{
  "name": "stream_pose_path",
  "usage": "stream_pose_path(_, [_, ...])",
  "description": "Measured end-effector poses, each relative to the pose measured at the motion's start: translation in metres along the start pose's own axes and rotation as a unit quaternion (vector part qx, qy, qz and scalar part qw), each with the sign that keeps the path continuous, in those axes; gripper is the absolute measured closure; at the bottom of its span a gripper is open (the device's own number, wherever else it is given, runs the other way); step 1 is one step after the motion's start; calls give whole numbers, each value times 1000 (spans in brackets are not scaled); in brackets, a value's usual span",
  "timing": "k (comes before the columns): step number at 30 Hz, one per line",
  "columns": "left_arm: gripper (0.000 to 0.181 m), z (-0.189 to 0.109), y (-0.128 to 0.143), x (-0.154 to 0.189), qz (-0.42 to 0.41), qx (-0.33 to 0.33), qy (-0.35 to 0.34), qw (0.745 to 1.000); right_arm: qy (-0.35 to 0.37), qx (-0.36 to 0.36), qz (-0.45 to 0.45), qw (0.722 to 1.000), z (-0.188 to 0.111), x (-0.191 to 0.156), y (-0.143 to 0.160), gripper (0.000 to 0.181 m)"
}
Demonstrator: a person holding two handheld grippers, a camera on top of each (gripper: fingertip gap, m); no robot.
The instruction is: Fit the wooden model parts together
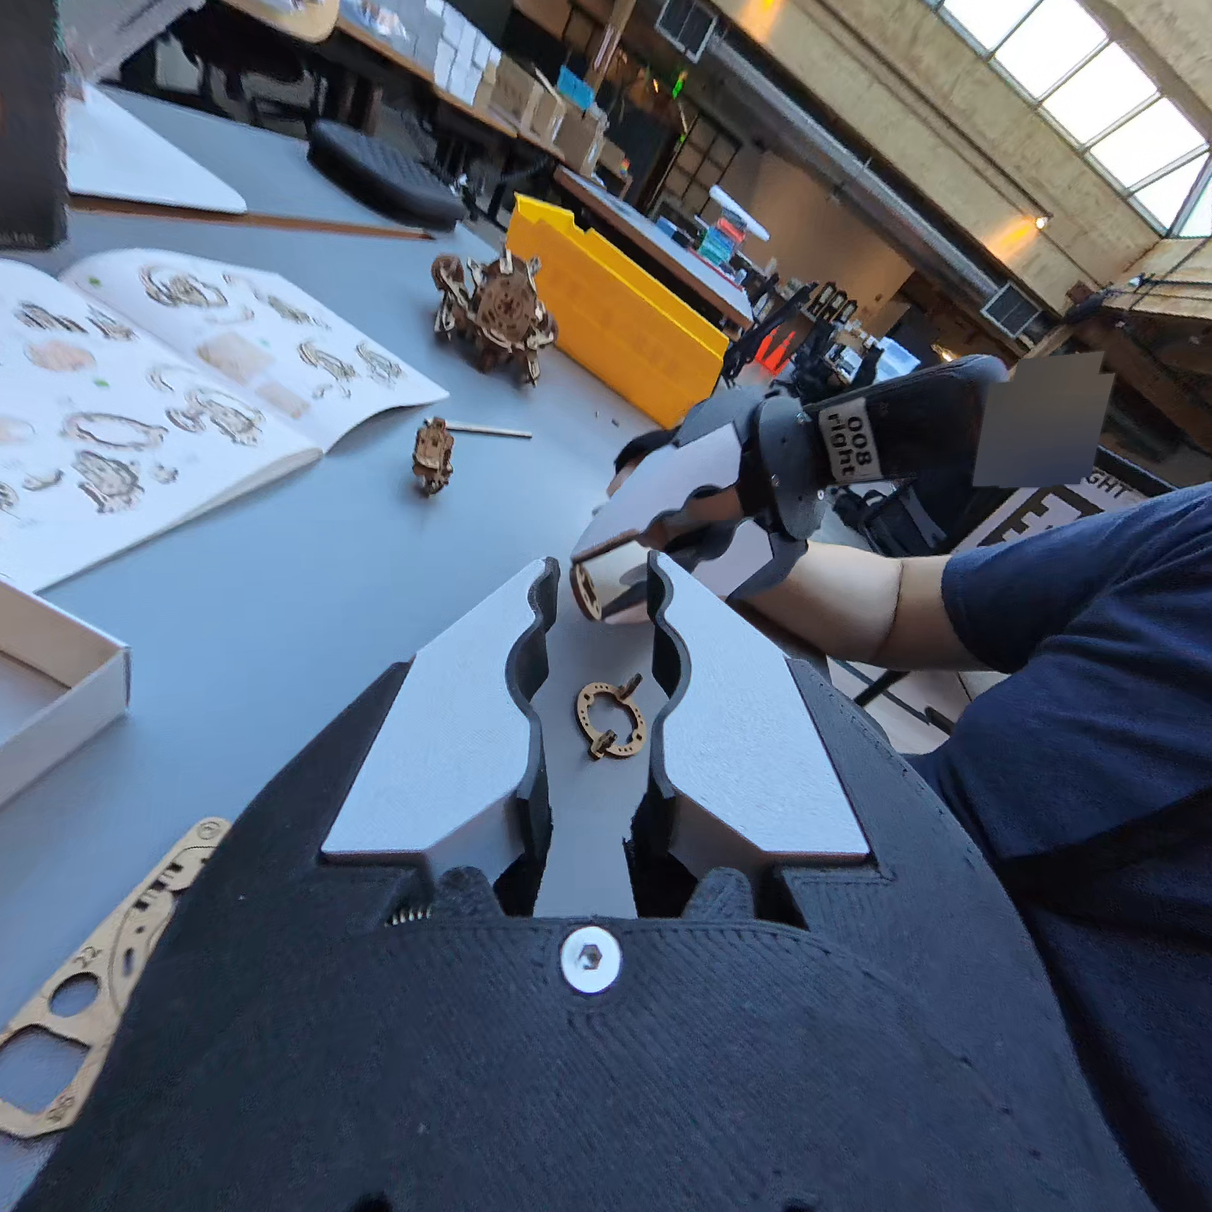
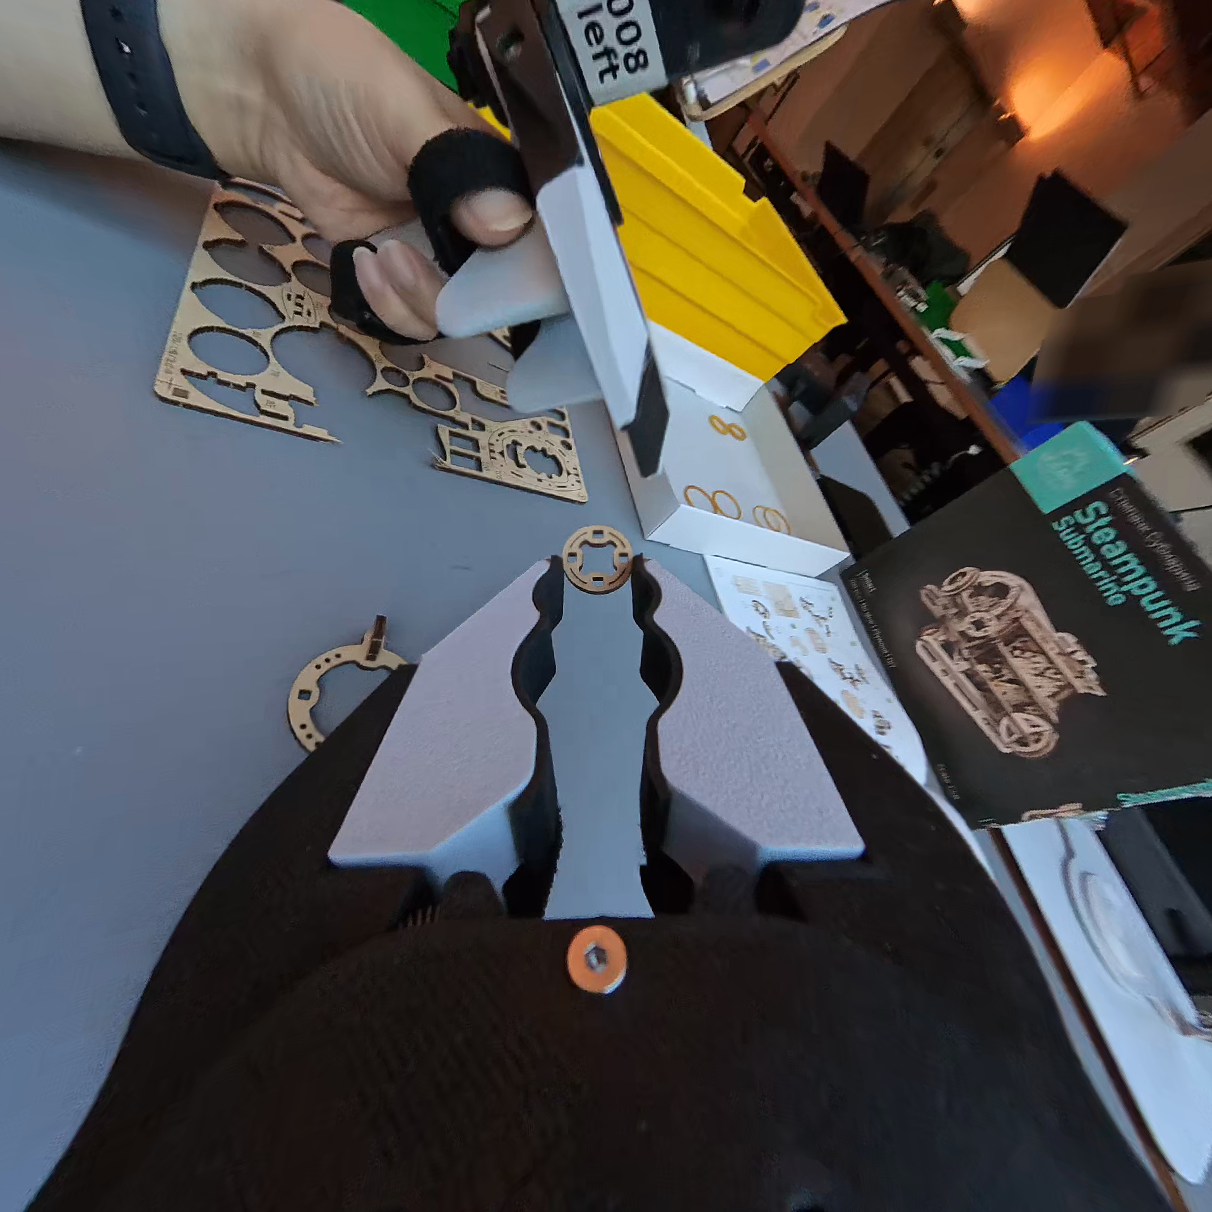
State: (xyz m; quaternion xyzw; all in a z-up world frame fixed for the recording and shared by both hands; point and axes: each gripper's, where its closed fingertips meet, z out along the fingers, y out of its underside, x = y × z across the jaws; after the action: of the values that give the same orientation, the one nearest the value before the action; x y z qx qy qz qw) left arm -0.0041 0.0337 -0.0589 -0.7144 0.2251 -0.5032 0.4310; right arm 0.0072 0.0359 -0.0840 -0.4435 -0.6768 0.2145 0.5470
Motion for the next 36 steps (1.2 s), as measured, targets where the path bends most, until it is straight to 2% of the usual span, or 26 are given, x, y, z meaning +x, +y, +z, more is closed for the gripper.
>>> stream_pose_path(5, [162, 9, 13, -4, -17, -27, -1, 999, 22, -5, -47, 999, 0, 0, -1, 162])
stream_pose_path(15, [180, 15, 24, -8, -41, -50, 3, 998, 23, -19, -67, 997, 5, -4, 3, 162])
stream_pose_path(36, [179, 10, 15, -13, -40, -27, -9, 999, 32, -24, -71, 997, 6, -1, 9, 162])
